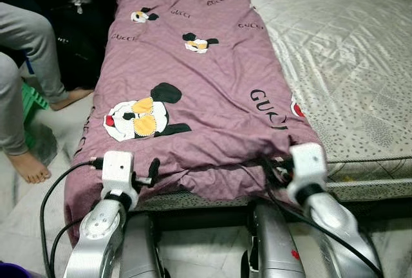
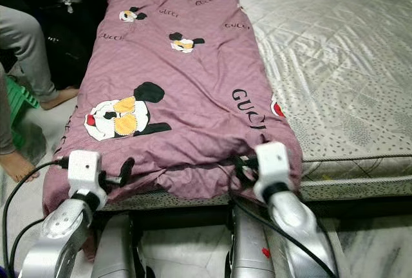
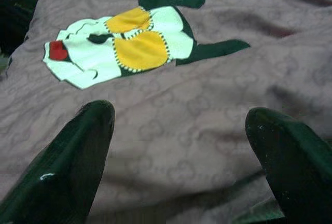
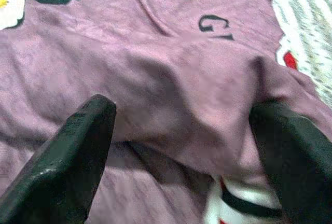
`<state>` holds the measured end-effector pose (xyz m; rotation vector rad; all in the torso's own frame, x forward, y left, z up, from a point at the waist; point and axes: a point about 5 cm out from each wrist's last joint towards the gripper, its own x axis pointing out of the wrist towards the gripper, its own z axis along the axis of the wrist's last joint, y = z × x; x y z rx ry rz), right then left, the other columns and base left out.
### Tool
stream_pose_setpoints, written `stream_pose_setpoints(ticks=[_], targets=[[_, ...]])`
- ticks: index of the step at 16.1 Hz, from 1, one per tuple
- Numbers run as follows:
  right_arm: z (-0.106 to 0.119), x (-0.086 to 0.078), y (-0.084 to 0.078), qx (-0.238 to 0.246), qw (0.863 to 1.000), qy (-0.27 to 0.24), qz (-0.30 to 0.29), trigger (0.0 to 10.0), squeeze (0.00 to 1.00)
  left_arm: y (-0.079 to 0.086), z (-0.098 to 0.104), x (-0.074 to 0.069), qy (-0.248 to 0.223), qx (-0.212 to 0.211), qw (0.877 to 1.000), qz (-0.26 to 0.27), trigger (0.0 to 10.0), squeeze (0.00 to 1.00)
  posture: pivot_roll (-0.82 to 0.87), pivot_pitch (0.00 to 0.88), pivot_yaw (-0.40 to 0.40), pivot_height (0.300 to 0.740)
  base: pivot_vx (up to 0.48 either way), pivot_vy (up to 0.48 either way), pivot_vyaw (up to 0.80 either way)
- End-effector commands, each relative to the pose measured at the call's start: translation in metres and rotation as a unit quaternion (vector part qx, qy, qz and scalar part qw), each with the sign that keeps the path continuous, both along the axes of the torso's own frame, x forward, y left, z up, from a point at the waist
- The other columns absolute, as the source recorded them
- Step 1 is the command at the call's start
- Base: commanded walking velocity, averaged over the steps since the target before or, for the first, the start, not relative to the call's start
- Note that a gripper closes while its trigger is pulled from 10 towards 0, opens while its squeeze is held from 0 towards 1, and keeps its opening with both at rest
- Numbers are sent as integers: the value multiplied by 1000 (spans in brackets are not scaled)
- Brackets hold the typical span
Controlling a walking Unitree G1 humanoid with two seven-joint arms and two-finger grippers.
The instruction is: Clean up the room
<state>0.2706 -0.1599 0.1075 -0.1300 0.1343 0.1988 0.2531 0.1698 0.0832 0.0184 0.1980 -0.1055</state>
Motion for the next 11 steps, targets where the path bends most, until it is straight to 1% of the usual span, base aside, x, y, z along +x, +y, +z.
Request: stream_pose_setpoints(ticks=[1, 3, 4, 5, 6, 7, 8, 11], targets=[[-3, 7, 6, -7, 1000, 4, -11, 10000, 0, 2, -1, -5, 6, 11, 1000, -1, 10000, 0, 30, 125, 76, 522, 0, 0, 0], [1, 20, 13, -18, 999, -4, -29, 10000, 0, -1, -2, -6, 9, 10, 1000, -3, 10000, 0, 32, 124, 71, 522, 0, 0, 0], [1, 23, 14, -28, 999, -6, -31, 10000, 0, -2, -2, -5, 10, 9, 1000, -3, 10000, 0, 37, 123, 68, 522, 0, 0, 0], [1, 27, 14, -38, 999, -9, -36, 10000, 0, -1, -1, -4, 11, 8, 1000, -3, 10000, 0, 37, 123, 68, 522, 0, 0, 0], [-2, 29, 10, -56, 997, -8, -42, 10000, 0, -1, -1, -5, 11, 8, 1000, -2, 10000, 0, 38, 127, 65, 522, 0, 0, 0], [-4, 30, 4, -80, 996, -10, -48, 0, 0, -1, 0, -5, 11, 8, 1000, -1, 10000, 0, 40, 130, 64, 522, 0, 0, 0], [-9, 30, -3, -120, 992, -7, -47, 0, 0, -1, 0, -5, 11, 8, 1000, 0, 10000, 0, 40, 130, 64, 522, 0, 0, 0], [-15, 30, -26, -172, 983, -3, -62, 0, 0, 0, 0, -5, 12, 8, 1000, 3, 10000, 0, 40, 131, 62, 522, 0, 0, 0]])
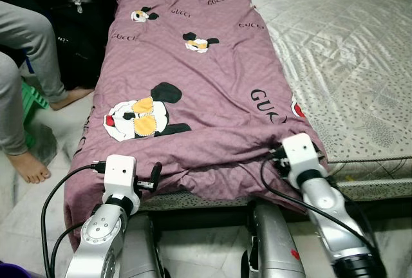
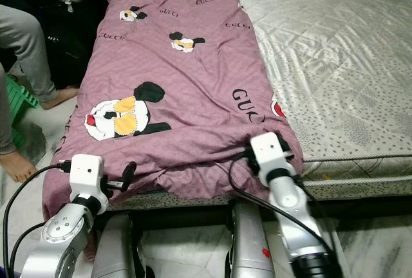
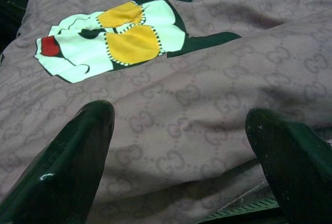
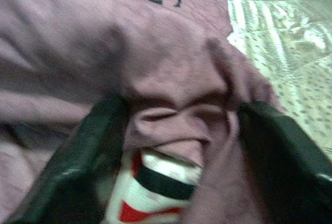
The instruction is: Clean up the room
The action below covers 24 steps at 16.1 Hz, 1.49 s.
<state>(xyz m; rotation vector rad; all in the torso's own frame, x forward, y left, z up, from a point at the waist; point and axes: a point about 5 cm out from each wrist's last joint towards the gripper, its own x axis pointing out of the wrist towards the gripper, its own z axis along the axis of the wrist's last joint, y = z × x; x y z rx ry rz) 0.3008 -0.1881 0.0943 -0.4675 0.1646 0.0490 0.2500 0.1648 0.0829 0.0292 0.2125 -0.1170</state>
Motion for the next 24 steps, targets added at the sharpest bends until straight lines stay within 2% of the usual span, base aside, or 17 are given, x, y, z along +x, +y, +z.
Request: stream_pose_setpoints(ticks=[1, 5, 10, 12, 13, 15, 18, 20, 24], targets=[[-3, -2, -6, -23, 1000, 0, 1, 0, 0, 5, 0, -2, 5, 3, 1000, 10, 10000, 0, 40, 131, 62, 522, 0, 0, 0], [-12, -10, -15, -37, 999, 8, 2, 0, 0, 6, 0, -1, 5, 2, 1000, 12, 10000, 0, 38, 129, 65, 522, 0, 0, 0], [-14, -15, -15, -13, 1000, 5, -2, 0, 0, 7, -1, 1, 7, -1, 1000, 14, 10000, 0, 29, 129, 66, 522, 0, 0, 0], [-14, -14, -13, 14, 1000, 0, -5, 0, 0, 6, -1, 2, 6, -2, 1000, 13, 10000, 0, 30, 127, 63, 522, 0, 0, 0], [-7, -11, -10, 37, 999, -14, -5, 0, 0, 5, 2, 4, -5, -16, 1000, 12, 10000, 0, 30, 126, 60, 522, 0, 0, 0], [-4, -10, -7, 47, 999, -18, 2, 0, 0, 2, 4, 3, -9, -20, 1000, 3, 10000, 0, 30, 126, 60, 522, 0, 0, 0], [-10, -12, -9, 103, 994, 2, -29, 0, 0, 1, 3, 3, -8, -22, 1000, 4, 10000, 0, 30, 124, 57, 522, 0, 0, 0], [-12, -15, -10, 116, 993, 7, -28, 0, 0, 0, 3, 4, -9, -23, 1000, 4, 10000, 0, 29, 123, 54, 522, 0, 0, 0], [-17, -29, -24, 118, 992, 20, -43, 0, 0, 1, 3, 4, -9, -23, 1000, 5, 10000, 0, 24, 123, 53, 522, 0, 0, 0]])
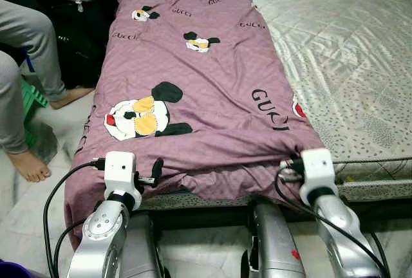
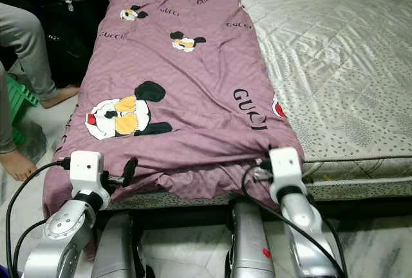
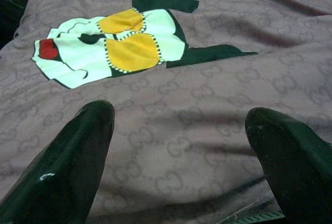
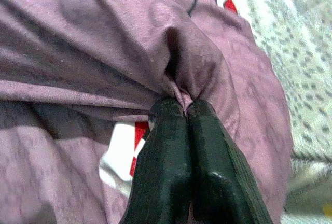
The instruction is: Clean up the room
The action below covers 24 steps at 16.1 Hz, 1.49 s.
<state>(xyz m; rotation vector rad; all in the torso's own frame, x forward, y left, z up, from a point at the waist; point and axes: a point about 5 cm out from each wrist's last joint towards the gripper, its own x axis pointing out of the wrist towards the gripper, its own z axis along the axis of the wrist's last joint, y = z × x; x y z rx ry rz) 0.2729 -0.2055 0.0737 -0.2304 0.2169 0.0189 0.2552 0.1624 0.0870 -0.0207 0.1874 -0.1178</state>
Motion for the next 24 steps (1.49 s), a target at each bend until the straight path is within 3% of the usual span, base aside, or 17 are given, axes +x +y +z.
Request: stream_pose_setpoints(ticks=[1, 4, 6, 9, 15, 24], targets=[[2, -7, -14, -4, 1000, 2, -16, 0, 0, 4, -1, -2, 2, 2, 1000, 4, 10000, 0, 23, 123, 52, 522, 0, 0, 0], [-3, -27, -38, -24, 998, 17, -47, 0, 0, 5, 0, -2, -1, 2, 1000, 4, 10000, 0, 19, 126, 53, 522, 0, 0, 0], [-4, -38, -49, -34, 998, 19, -55, 0, 0, 0, 5, -3, -3, -13, 1000, -24, 10000, 0, 15, 126, 55, 522, 0, 0, 0], [-14, -62, -58, -43, 996, 41, -60, 0, 0, -10, 9, -14, -3, -25, 995, -92, 10000, 0, 11, 126, 56, 522, 0, 0, 0], [-36, -120, -59, -39, 995, 86, -42, 0, 0, -13, 6, -18, 5, -16, 993, -113, 10000, 0, 5, 124, 53, 522, 0, 0, 0], [-38, -123, -61, -41, 994, 90, -42, 0, 0, -15, 7, -18, 4, -20, 992, -121, 10000, 0, 5, 124, 53, 522, 0, 0, 0]])
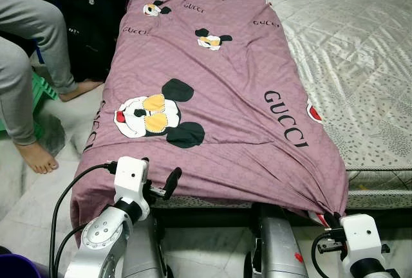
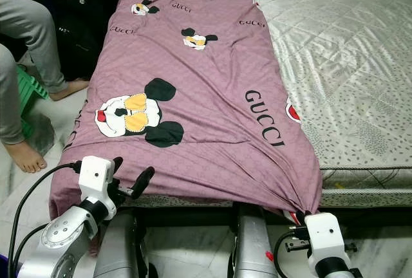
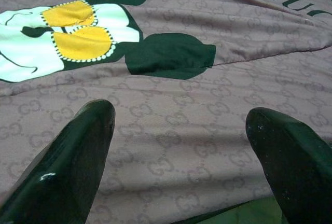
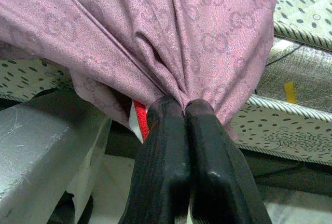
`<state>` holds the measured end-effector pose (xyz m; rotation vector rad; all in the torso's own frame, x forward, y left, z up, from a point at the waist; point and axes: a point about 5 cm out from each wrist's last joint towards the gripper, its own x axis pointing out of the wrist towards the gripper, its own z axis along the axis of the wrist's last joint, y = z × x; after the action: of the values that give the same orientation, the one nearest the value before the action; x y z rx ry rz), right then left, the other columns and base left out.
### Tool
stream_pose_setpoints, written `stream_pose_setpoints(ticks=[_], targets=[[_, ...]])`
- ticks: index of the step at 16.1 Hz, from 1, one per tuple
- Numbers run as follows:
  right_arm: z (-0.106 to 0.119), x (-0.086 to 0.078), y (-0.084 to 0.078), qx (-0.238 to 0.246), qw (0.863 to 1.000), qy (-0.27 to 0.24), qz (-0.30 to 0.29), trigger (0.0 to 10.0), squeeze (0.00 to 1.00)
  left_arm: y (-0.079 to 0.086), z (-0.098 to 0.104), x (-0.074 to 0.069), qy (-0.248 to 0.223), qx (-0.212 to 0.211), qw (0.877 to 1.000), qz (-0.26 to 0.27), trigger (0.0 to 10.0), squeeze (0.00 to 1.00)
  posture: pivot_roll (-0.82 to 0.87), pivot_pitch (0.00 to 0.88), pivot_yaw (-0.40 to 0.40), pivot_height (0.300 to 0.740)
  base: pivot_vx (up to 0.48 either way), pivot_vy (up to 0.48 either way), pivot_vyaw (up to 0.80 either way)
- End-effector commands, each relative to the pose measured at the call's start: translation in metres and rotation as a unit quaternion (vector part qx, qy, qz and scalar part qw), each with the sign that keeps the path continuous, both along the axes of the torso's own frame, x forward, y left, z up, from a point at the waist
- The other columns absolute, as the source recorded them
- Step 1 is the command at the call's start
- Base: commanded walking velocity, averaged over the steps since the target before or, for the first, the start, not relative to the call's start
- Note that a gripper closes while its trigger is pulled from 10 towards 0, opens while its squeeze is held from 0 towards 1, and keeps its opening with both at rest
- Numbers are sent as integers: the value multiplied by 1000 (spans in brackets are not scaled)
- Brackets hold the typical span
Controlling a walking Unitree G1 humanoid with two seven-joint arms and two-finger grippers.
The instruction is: Clean up the room
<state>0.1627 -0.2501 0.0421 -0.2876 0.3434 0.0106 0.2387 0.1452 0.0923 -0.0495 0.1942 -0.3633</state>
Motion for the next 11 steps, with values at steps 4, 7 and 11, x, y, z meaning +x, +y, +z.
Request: stream_pose_setpoints(ticks=[4, 7, 11], targets=[[-6, -13, -16, -13, 999, 27, -34, 0, 0, 2, 2, -1, 0, 6, 1000, 0, 10000, 0, 5, 124, 53, 522, 0, 0, 0], [-6, -13, -16, -13, 999, 27, -34, 0, 0, 2, 2, -1, 0, 6, 1000, 0, 10000, 0, 5, 124, 53, 522, 0, 0, 0], [34, 26, -4, -27, 996, -82, -28, 10000, 1000, -12, 0, -2, 2, 16, 998, -61, 10000, 0, -13, 103, 54, 522, 0, 0, 0]])
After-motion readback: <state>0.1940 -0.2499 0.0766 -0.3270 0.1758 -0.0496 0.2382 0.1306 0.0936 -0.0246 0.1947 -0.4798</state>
